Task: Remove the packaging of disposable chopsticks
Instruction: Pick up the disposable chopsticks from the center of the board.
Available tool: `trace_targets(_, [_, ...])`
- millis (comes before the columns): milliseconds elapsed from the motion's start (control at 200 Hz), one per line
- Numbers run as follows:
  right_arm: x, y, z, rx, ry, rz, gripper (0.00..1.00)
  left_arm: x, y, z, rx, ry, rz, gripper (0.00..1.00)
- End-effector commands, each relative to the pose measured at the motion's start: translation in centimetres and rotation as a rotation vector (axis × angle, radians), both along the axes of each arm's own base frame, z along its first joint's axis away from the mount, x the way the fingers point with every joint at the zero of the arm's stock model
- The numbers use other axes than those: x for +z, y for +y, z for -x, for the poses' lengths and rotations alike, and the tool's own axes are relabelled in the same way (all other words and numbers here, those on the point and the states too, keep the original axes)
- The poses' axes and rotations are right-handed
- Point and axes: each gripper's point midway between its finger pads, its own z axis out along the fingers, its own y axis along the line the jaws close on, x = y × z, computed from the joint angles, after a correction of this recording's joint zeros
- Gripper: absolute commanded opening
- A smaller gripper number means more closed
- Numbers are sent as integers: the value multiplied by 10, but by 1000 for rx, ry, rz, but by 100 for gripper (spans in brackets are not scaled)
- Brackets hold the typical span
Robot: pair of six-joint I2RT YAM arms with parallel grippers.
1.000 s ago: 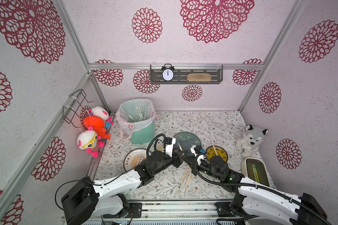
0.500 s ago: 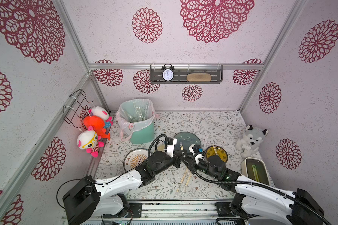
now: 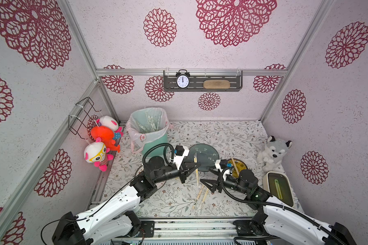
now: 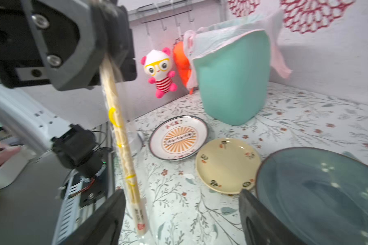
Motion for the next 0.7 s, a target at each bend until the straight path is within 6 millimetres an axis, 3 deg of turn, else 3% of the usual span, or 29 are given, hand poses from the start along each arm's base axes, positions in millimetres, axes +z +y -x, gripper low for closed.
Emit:
trace_targets(0, [25,11,31,205,-71,-72,83,0,0,26,-148,-104,-68,0])
trace_targets(180, [21,20,32,260,-56,-71,78,4,-6,31,-215,-121,-67,0])
trace_targets(300, [13,30,30,286,-32,-56,77,1,-11,22,-198,-121,-77,0])
trace_targets(380, [10,35,27,299,-26,-48,66,3,-13,18,-189,-134,-70,0])
trace_targets(485, [7,37,28,317,-31,-36,40,3,-12,17,-190,-145,-70,0])
trace_targets(565, [6,36,28,313,-37,-33,31,1,-11,12,-183,-144,-74,0])
trace_targets(696, [3,35,25,292,-50,-31,25,3,-8,9,-182,-148,-46,0])
